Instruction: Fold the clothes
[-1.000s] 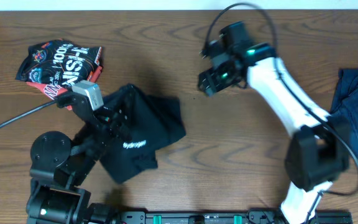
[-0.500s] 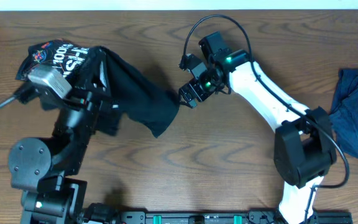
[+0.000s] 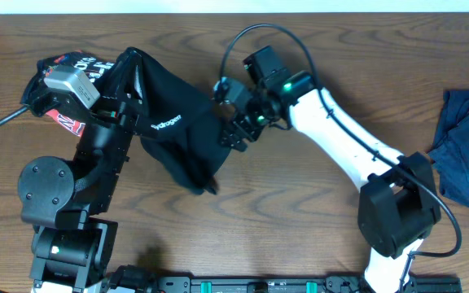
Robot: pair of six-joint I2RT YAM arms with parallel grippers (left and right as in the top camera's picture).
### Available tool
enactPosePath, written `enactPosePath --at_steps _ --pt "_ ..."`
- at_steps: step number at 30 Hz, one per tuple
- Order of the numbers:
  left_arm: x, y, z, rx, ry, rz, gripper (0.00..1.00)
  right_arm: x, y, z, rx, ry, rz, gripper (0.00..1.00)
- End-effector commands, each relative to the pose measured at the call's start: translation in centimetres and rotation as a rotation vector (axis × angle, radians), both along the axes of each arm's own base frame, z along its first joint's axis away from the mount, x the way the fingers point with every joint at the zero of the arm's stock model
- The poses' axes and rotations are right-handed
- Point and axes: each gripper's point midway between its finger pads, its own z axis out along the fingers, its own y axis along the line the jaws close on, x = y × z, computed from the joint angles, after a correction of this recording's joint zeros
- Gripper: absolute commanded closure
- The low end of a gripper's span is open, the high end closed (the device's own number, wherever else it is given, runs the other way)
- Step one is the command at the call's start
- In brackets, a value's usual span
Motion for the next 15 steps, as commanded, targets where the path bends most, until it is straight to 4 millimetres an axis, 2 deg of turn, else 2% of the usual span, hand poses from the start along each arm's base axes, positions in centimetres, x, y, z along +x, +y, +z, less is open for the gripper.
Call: enactPosePath --at_steps 1,3,4,5,7,11,13,15 --pt "-1.6 0.6 3.5 0.018 -0.101 0.021 0.94 -0.6 1.8 1.0 0.017 -0.067 0.058 0.11" --pt "-1.8 0.6 3.9 0.033 -0.115 0.026 0.94 -0.4 2.3 1.0 0.002 -0.106 0.055 0.46" --pt "-1.8 0.6 4.0 0.034 -0.117 0.027 0.94 -0.1 2.3 0.9 -0.015 -0.121 0.036 0.77" --pt "-1.9 0.6 4.0 0.034 -0.118 0.027 0.94 0.5 2.1 0.7 -0.046 -0.139 -0.004 0.99" --pt "-1.9 0.6 3.9 0.035 -0.115 0.027 0.94 1.5 1.3 0.5 -0.094 -0.155 -0.089 0.99" --pt "-1.8 0.6 3.7 0.064 -0.114 0.035 0.94 1.9 0.3 0.3 -0.11 -0.144 -0.114 0.99" --pt "-1.6 0.8 3.4 0.072 -0.101 0.047 0.94 2.7 -0.9 0.6 -0.129 -0.147 -0.178 0.99" --pt "-1.2 1.3 2.5 0.081 -0.064 0.082 0.94 4.4 -3.0 1.8 -0.146 -0.168 -0.288 0.99"
